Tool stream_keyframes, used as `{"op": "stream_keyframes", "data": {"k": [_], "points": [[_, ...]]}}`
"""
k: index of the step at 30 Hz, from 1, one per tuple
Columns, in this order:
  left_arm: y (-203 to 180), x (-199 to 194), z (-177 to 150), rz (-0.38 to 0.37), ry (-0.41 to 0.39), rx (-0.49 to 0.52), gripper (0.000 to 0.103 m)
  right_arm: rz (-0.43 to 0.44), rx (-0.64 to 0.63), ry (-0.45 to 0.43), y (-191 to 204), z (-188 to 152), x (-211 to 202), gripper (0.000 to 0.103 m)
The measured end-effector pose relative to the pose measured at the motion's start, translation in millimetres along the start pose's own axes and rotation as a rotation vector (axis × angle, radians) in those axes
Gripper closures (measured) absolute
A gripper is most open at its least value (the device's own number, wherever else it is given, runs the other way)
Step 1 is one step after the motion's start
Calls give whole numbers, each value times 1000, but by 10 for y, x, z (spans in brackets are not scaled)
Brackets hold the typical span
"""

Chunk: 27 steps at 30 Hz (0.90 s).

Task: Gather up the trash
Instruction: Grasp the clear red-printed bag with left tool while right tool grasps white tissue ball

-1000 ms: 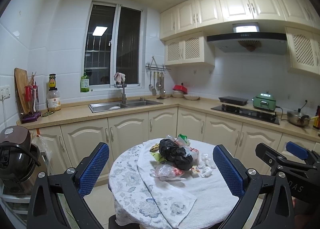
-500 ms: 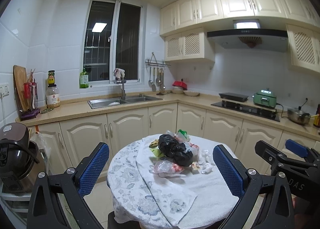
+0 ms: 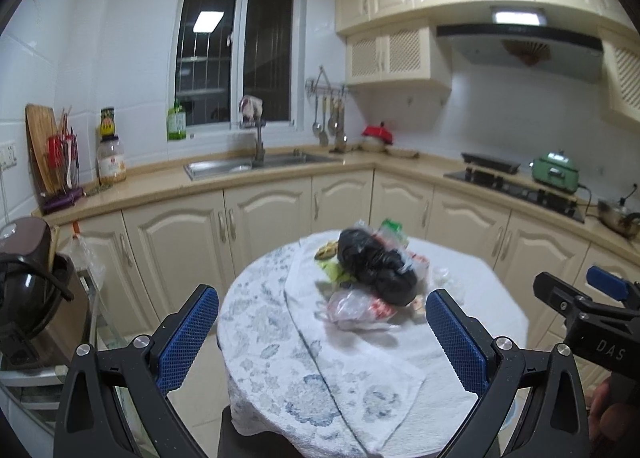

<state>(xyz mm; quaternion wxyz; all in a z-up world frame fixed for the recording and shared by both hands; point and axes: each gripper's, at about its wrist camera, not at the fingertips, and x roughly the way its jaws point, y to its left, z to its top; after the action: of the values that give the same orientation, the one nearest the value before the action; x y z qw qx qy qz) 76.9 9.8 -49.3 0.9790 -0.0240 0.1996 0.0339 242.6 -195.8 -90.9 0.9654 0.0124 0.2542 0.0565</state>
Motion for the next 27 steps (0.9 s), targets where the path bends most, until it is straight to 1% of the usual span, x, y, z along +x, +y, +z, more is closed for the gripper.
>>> {"op": "stream_keyframes", "data": {"k": [4,11,18,21,24,27], "points": [[-79,354,40,3,59,14,1,6,-11,59,-40,-58,339,0],[-231,987,102,-8,135,40,1,21,-32,148,-121,-140,880,0],[-285,1709,27,-28,204,59,1,28,-34,240,-196,-203,1393,0],[-322,2053,2,-42,253,62,1,41,-32,273,-221,-221,1605,0],[-358,2370,-7,-57,301,60,1,56,-36,302,-231,-248,1786,2],[-412,2659,-18,-78,329,61,1,58,-36,329,-260,-269,1957,5]]}}
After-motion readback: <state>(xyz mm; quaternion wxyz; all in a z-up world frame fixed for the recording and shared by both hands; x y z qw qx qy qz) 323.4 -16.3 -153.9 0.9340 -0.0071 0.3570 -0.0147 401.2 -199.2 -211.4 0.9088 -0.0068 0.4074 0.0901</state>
